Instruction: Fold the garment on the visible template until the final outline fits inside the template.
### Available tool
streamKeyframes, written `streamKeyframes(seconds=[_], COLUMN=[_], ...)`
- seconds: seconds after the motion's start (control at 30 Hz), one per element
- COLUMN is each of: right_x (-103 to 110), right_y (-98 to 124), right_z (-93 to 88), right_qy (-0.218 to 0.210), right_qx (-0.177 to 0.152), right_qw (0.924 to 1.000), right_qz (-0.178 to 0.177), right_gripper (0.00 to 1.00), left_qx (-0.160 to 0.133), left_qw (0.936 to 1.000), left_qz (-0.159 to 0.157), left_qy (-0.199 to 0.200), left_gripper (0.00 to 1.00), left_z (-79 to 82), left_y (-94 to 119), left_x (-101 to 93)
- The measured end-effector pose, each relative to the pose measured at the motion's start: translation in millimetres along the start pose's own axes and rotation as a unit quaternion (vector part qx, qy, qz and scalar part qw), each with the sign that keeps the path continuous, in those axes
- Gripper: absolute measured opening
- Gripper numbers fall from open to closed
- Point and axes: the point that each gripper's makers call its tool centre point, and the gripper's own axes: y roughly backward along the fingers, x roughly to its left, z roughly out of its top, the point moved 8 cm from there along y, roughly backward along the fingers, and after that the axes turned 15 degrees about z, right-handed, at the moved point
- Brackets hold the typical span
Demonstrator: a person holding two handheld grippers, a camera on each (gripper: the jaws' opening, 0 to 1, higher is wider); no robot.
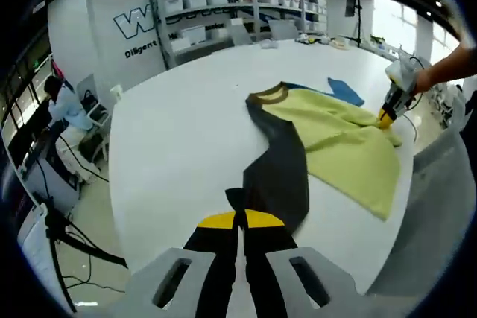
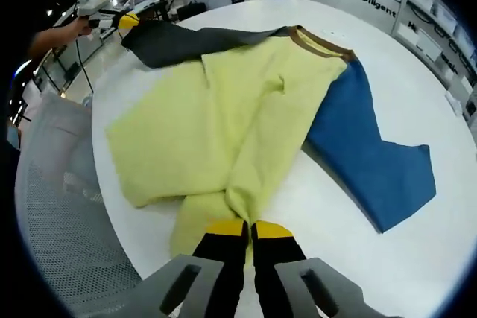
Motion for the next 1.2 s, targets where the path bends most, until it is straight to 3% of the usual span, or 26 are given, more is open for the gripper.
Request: streamKeyframes(seconds=[0.2, 0.37, 0.57, 0.67, 0.77, 0.93, 1.2], right_x=[0, 0, 2, 3, 3, 4, 3], right_y=[-1, -1, 0, -1, -1, 1, 2], right_z=[-0.4, -0.6, -0.7, -1.2, -1.0, -0.7, 0.9], right_qy=[-0.009, -0.012, -0.014, -0.015, -0.017, -0.019, -0.021], right_qx=[-0.002, -0.003, -0.003, -0.001, -0.001, -0.002, 0.01], right_qw=[1.0, 0.9999, 0.9999, 0.9999, 0.9998, 0.9998, 0.9997], right_qz=[0.001, 0.0, -0.001, 0.0, -0.002, -0.005, -0.007], right_gripper=[0.0, 0.0, 0.0, 0.0, 0.0, 0.0, 0.0], left_qx=[0.008, 0.018, 0.03, 0.03, 0.027, 0.043, 0.065], left_qw=[0.9984, 0.9932, 0.986, 0.9856, 0.9879, 0.9871, 0.9864], left_qz=[0.051, 0.105, 0.149, 0.154, 0.151, 0.151, 0.151], left_qy=[0.022, 0.046, 0.07, 0.063, 0.021, 0.033, 0.003], left_gripper=[0.01, 0.01, 0.01, 0.01, 0.01, 0.01, 0.03], left_z=[-5.8, -10.8, -15.2, -16.6, -18.2, -27.1, -47.7], left_y=[3, 5, 10, 11, 6, -3, -15], left_x=[30.9, 58.4, 71.5, 70.9, 69.7, 68.3, 72.9])
